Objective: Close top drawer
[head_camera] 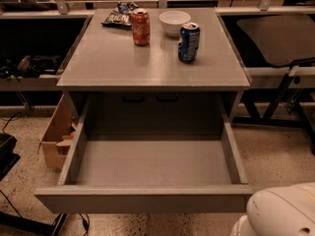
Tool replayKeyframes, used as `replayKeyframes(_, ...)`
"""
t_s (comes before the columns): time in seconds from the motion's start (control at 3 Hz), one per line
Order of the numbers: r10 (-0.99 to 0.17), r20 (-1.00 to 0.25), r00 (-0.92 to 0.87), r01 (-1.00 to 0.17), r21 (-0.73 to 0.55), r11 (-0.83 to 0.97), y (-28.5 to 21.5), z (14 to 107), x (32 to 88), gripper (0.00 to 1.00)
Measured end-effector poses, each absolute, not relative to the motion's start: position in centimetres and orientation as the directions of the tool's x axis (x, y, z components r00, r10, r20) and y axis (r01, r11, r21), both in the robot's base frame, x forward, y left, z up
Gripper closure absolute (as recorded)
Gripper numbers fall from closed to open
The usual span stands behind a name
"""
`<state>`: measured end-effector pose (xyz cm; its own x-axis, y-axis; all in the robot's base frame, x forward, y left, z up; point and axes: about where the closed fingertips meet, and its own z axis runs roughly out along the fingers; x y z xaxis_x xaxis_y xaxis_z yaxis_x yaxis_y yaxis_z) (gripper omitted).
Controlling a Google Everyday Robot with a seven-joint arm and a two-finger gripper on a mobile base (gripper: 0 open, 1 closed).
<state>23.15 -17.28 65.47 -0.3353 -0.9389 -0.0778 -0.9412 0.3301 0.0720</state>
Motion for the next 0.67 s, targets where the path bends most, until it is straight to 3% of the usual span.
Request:
replayKeyframes(0.33,-0.949,-0.125,-0.291,-0.957,0.014,0.291,-16.5,62.1,25.1,0.84)
replayKeyframes(0.67,-0.95,-0.168,-0.263,-0.957,-0.078,0.278,-15.8,59.5,28.8,1.0)
